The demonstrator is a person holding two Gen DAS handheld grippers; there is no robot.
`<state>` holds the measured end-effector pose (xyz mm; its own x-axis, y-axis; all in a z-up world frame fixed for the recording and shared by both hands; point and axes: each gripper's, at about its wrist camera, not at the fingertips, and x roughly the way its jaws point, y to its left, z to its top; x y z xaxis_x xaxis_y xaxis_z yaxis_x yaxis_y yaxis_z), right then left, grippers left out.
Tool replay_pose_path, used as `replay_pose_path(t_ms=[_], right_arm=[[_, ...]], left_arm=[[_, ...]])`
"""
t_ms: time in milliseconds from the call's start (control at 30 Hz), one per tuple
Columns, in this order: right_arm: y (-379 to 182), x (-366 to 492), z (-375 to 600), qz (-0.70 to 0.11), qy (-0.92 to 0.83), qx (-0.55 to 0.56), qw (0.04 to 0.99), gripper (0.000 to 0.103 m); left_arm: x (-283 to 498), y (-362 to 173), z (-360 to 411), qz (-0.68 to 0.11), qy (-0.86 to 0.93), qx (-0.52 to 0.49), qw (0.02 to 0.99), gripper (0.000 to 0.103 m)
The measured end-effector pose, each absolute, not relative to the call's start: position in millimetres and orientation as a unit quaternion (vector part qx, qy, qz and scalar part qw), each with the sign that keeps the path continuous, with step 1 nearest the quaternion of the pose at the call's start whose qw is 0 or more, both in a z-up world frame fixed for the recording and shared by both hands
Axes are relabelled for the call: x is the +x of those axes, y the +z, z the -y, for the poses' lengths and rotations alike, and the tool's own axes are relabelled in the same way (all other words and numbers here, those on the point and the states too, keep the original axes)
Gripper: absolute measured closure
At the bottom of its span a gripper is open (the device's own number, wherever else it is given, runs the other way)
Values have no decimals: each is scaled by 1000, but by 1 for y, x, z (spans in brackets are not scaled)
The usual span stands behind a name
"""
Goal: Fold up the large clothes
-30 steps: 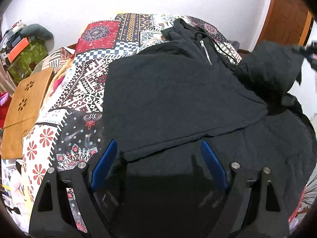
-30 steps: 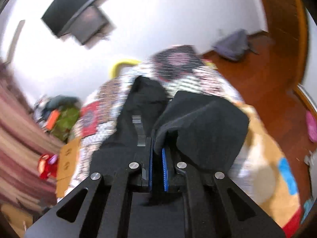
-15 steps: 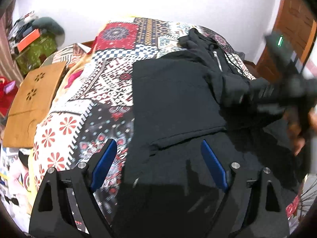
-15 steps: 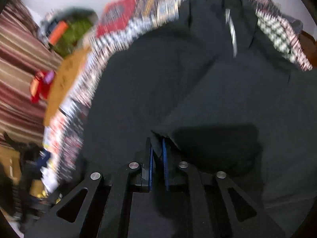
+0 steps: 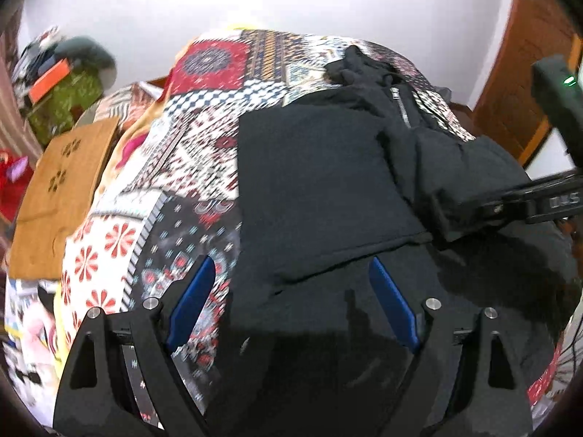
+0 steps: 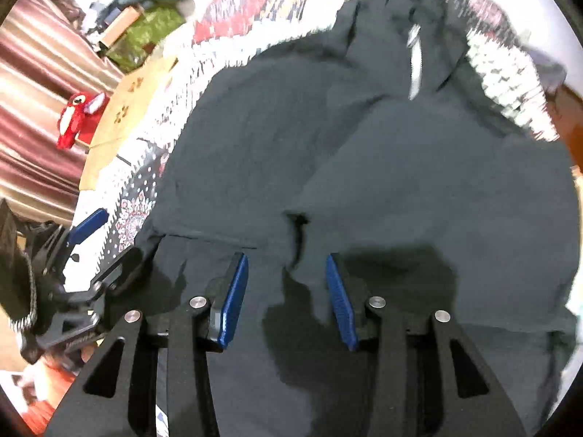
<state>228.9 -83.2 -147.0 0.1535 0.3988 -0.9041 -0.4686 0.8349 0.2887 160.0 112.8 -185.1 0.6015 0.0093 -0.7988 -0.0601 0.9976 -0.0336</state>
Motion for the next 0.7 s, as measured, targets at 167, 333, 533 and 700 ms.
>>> replay_pose_path(t_ms=[167, 333, 533, 700], right_arm=[[-120, 234, 137, -531, 239, -24, 812, 62], [-116, 243, 190, -507, 172, 7, 844, 55], [-134, 252, 250, -514, 92, 26, 853, 53], [-168, 257, 272, -545, 64, 14, 836, 53]], left_arm=[[183, -176, -76, -438, -3, 13, 899, 17], [209, -178, -34, -436, -30, 63, 897, 14], [247, -213, 11, -465, -41, 146, 872, 13], [267, -250, 36, -498, -49, 198, 843, 13]])
